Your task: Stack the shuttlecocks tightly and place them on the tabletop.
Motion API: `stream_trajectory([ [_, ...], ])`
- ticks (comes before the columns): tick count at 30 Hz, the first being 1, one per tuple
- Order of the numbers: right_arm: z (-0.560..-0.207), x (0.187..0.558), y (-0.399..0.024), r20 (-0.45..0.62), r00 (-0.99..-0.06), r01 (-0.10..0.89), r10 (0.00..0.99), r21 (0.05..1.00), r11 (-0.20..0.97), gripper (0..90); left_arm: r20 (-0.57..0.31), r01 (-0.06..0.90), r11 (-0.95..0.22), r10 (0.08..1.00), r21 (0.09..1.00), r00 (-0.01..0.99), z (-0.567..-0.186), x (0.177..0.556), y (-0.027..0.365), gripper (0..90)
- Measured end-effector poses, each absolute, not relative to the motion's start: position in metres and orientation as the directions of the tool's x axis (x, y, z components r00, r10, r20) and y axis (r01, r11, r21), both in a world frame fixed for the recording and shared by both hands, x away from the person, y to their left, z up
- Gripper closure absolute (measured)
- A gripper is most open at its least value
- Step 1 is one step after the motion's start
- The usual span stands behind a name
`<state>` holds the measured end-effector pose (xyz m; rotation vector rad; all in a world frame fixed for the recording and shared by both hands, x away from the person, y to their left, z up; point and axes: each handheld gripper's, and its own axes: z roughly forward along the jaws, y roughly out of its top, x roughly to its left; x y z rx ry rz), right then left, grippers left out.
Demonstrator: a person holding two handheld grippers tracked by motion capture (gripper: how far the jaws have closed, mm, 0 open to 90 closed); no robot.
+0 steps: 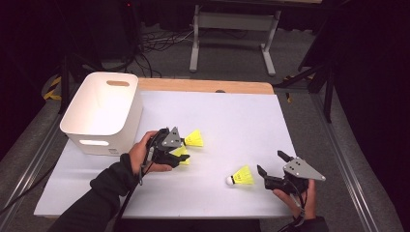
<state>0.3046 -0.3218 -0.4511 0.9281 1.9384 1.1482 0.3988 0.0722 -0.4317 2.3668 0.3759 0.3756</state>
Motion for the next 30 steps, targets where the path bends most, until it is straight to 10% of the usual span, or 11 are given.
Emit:
stream_trajectory([
  [9,-0.453,0.305,-0.319,-0.202,-0.521,0.235,0.829,0.900,0.367,14.1,0.054,0.260,-0.714,0.385,0.650,0.921,-0.449,0.413,0.071,29.8],
  [30,-0.456,0.307,-0.314,-0.205,-0.536,0.255,0.819,0.885,0.389,14.3,0.120,0.179,-0.765,0.317,0.619,0.941,-0.459,0.405,0.081,62.0],
])
